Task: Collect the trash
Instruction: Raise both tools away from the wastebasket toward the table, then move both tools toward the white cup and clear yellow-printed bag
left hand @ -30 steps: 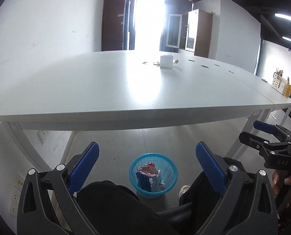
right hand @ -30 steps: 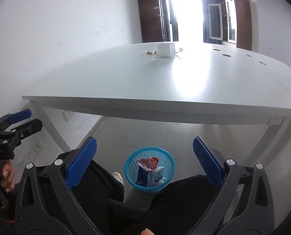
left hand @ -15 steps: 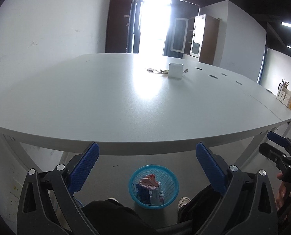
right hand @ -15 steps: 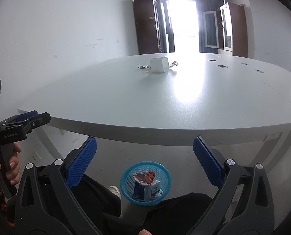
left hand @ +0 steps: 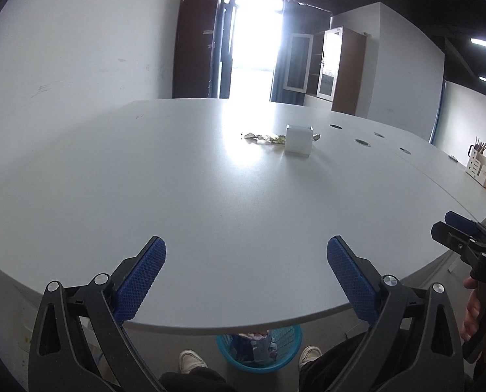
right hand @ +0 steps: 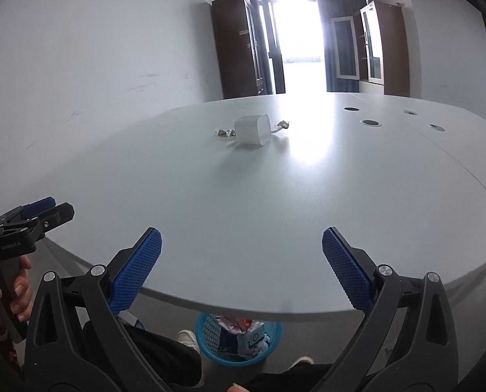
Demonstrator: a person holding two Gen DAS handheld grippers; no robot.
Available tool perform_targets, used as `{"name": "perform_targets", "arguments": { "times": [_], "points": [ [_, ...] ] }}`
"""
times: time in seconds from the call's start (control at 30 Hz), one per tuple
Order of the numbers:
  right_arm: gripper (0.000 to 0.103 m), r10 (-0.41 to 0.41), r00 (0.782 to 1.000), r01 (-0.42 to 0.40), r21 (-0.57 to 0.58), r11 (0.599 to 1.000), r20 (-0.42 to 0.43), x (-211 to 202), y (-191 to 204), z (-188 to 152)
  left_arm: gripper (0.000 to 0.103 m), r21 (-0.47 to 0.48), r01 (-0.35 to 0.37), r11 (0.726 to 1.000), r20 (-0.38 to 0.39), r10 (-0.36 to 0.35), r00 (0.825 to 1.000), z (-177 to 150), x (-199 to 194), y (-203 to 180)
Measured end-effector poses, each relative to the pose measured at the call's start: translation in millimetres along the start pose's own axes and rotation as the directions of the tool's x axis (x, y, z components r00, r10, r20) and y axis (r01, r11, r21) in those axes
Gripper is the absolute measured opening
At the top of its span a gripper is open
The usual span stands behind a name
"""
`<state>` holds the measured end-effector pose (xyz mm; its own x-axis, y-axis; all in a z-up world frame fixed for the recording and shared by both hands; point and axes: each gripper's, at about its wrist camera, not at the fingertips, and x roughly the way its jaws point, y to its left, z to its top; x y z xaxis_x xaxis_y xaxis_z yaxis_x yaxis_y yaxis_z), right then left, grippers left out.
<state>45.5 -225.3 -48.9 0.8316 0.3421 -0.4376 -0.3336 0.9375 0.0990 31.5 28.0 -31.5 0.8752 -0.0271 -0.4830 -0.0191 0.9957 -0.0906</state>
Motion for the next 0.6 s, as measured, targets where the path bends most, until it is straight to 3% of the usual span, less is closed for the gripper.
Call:
{"name": "perform_targets", "arguments": {
  "times": [0.6],
  "points": [
    [0.094,0.046,0.998,-0.047,-0.016,0.999,-0.051,86.5,-1.2,92.6,0.097,-0.02,0.048,0.999,-0.045,-0.048,0.998,77.4,65.8,15.0]
  ]
}}
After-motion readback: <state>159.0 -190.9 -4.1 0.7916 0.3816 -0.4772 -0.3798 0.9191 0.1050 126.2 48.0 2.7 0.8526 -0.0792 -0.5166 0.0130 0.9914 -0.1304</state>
